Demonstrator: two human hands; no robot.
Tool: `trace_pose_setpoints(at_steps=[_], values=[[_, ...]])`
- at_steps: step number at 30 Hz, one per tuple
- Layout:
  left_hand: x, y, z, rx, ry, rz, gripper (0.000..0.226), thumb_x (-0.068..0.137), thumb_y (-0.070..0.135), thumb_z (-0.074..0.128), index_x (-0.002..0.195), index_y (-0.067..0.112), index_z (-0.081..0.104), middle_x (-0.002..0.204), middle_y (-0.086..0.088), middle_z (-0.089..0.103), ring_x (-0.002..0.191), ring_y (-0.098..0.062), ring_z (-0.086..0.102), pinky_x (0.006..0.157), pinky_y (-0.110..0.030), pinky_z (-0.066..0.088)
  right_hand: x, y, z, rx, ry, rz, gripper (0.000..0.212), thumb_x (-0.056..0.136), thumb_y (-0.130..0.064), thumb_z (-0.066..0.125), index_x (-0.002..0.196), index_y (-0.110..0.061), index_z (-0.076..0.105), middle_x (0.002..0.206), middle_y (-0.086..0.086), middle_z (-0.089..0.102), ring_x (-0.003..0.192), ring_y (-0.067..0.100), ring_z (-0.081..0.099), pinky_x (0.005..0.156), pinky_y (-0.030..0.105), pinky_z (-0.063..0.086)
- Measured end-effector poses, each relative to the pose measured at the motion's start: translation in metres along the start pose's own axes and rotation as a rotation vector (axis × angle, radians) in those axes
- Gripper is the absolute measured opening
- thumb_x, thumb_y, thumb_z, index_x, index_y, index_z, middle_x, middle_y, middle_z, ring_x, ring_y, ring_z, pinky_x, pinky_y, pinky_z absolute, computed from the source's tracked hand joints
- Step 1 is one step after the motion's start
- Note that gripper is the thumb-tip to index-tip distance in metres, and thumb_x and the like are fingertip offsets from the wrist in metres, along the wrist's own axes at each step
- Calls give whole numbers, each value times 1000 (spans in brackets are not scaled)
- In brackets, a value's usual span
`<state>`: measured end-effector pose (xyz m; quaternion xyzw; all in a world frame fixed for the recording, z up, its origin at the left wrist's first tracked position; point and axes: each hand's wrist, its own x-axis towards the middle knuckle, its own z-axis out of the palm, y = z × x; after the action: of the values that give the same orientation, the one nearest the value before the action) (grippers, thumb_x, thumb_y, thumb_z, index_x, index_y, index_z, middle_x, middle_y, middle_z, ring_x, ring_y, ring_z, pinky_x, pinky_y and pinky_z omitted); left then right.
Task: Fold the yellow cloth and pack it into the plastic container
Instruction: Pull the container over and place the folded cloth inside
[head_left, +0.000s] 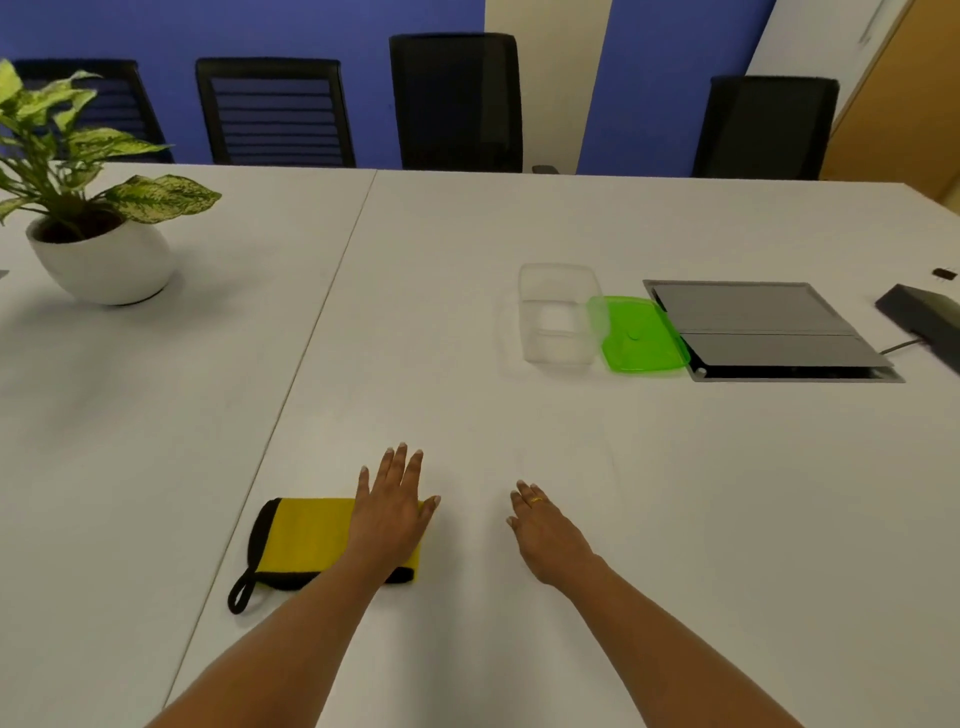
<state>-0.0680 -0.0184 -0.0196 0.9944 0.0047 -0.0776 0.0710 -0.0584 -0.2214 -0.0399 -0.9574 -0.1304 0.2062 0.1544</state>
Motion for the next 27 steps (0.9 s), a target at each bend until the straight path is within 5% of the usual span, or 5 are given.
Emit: trace_pose_setpoints(at_steps=[11,27], values=[[133,89,-49,57,130,227,63,94,36,41,146,13,14,158,-4,13,146,-18,7,118,-42,8,71,109,-74,-83,175,102,49,102,-23,25,146,-5,13,158,10,8,146,18,7,118,28,9],[284,158,-38,52,98,432,67,89,40,53,143,13,24,153,-6,26,144,-18,17,119,-34,10,181,218,-132,-194,321,167,49,100,-16,34,146,-10,19,156,7,19,145,16,15,117,25,14]])
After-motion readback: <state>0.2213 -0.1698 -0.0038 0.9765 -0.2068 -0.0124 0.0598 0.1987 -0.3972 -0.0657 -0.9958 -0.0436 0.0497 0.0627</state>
